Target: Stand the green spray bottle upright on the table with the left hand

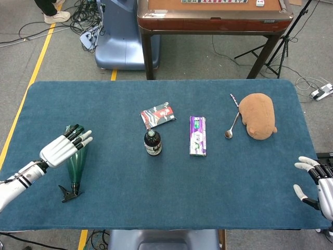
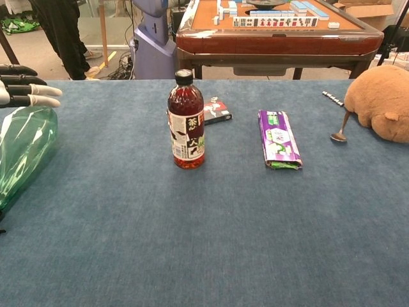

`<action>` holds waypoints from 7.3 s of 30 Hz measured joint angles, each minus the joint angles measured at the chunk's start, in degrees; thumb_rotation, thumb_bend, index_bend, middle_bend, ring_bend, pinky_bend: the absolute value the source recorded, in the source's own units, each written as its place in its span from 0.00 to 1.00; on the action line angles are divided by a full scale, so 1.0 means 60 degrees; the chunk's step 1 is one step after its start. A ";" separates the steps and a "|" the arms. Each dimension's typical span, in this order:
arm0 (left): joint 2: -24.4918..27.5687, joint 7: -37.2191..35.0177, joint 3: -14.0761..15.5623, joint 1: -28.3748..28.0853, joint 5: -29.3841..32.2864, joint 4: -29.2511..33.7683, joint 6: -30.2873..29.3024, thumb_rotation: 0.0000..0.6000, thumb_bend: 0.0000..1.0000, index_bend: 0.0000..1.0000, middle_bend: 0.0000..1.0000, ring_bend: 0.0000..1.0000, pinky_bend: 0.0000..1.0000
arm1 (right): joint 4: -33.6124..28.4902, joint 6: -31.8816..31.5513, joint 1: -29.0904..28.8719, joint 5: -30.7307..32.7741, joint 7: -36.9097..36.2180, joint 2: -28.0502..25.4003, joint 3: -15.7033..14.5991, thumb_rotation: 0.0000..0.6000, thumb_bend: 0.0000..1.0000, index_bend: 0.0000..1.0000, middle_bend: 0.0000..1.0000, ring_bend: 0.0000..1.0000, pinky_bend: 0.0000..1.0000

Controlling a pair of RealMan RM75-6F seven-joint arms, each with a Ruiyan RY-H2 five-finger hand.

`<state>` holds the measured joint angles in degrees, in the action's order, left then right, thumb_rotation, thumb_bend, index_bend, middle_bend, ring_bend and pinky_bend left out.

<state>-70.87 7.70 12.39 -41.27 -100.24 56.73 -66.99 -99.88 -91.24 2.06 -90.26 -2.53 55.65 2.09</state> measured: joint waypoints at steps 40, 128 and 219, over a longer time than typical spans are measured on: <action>-0.2821 -0.2924 0.0561 0.0845 -0.1191 -0.4289 -0.1197 1.00 0.07 0.00 0.00 0.00 0.00 | -0.0324 0.0068 -0.0062 -0.0053 0.0251 -0.0127 -0.0047 1.00 0.27 0.32 0.24 0.18 0.29; -0.0241 -0.9776 -0.3421 0.0727 0.3558 0.4479 0.1318 1.00 0.21 0.52 0.49 0.23 0.00 | -0.0031 -0.0172 0.0138 -0.0040 -0.0162 -0.0105 -0.0070 1.00 0.27 0.32 0.24 0.18 0.29; 0.0367 -0.3869 -0.3269 0.3005 0.4436 0.4775 -0.0274 1.00 0.23 0.03 0.00 0.00 0.00 | 0.0355 0.0281 -0.0150 0.0196 -0.0417 0.0146 0.0052 1.00 0.27 0.32 0.24 0.18 0.29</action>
<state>-68.67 -15.52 -7.22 -23.24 -73.63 85.39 -68.63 -97.75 -89.55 1.16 -89.08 -5.03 56.53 2.40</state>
